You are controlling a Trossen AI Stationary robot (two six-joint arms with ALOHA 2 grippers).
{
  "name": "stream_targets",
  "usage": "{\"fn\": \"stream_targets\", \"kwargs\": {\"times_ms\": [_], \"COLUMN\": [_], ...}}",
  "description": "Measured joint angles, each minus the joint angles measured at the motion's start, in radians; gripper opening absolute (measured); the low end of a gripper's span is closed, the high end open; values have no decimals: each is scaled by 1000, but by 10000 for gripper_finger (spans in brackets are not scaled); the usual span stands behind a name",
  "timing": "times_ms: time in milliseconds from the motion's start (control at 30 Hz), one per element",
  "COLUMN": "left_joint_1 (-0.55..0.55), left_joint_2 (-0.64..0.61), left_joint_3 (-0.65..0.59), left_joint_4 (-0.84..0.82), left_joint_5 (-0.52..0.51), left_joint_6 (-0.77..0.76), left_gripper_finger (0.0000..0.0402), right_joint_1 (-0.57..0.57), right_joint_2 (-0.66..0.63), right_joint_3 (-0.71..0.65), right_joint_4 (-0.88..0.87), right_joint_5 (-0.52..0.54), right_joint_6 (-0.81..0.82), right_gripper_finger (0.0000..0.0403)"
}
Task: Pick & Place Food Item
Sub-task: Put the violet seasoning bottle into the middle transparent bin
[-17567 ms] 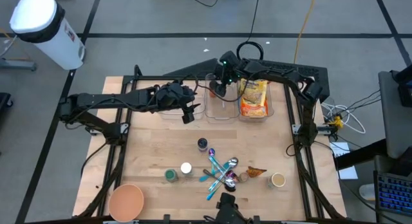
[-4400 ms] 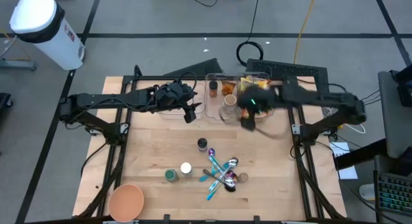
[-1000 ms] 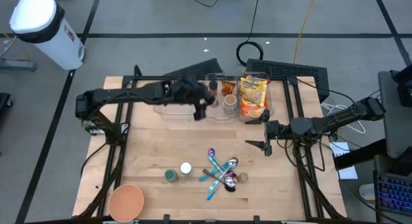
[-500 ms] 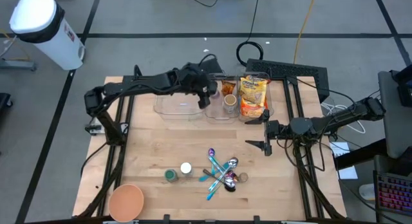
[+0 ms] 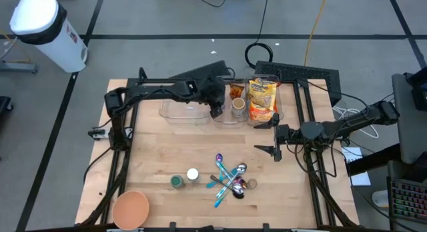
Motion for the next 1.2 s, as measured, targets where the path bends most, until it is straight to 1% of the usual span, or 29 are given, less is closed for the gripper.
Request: {"fn": "stream_targets", "kwargs": {"times_ms": [133,333,433,567,800,1100,1200], "left_joint_1": [5,7,7,7,2,-3,-13], "left_joint_2": [20,28,30,30,30,30,30], "left_joint_3": [0,1,0,0,0,0,0], "left_joint_4": [12,20,17,18,22,23,27], "left_joint_5": [-10,-48,-61,-67,-156,-157,-158], "left_joint_6": [-1,-4,-20,-26,-20,-29,-11], "left_gripper_finger": [213,253,264,267,268,269,269], "right_joint_1": [0,-1,0,0,0,0,0], "right_joint_2": [0,0,0,0,0,0,0], "right_joint_3": [0,0,0,0,0,0,0], "right_joint_4": [0,-5,-4,-6,-7,-8,-8], "right_joint_5": [0,0,-2,-2,-3,-3,-3], "right_joint_6": [0,6,7,7,8,8,8], "right_gripper_finger": [357,357,357,357,357,357,357]}}
